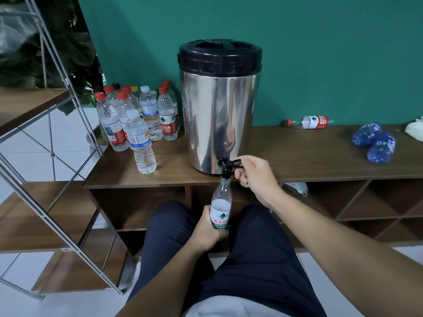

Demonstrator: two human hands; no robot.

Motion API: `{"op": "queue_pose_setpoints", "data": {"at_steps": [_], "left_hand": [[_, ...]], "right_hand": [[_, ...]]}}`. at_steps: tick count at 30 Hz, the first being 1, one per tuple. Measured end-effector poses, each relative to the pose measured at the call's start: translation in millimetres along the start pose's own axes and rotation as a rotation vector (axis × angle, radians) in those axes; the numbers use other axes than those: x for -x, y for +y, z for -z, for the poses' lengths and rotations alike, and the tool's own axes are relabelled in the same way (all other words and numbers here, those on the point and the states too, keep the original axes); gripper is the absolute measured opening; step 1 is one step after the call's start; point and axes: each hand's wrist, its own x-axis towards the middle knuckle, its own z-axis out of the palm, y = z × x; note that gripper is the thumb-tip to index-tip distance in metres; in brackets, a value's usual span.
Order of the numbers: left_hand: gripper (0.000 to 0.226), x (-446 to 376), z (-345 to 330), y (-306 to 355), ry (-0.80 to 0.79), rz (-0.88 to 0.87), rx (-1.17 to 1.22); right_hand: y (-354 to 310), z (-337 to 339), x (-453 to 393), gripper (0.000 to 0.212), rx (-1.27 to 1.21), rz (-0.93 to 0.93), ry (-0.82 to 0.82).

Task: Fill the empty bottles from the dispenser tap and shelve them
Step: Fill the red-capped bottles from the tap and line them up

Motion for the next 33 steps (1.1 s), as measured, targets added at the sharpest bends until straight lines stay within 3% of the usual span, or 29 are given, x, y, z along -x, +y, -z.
{"op": "queue_pose_setpoints", "data": {"at_steps": [7, 17, 22, 25, 30, 33], "left_hand": [[0.071, -1, 0, -4, 0.000, -0.001, -0.053], [0.067, 7, 0, -2, 0.013, 0.008, -0.074], [0.068, 8, 0, -2, 0.012, -0.004, -0.053], [0.068, 9, 0, -4, 0.000, -0.020, -0.025], [0.071, 12, 1, -6, -0.013, -0.072, -0.007], [0.073, 13, 4, -7, -0.015, -0.083, -0.040]], "right_hand": [[28, -1, 7, 0.062, -0.110, -0.078, 0.073], [73, -6, 25, 0.079, -0.125, -0.201, 0.004], [111, -15, 48, 0.068, -0.001, -0.223, -0.107], [121, -17, 60, 0.040, 0.052, -0.179, -0.169], [140, -15, 68, 0.052, 0.188, -0.084, -0.201], [149, -13, 69, 0.047, 0.221, -0.085, -0.194]]}}
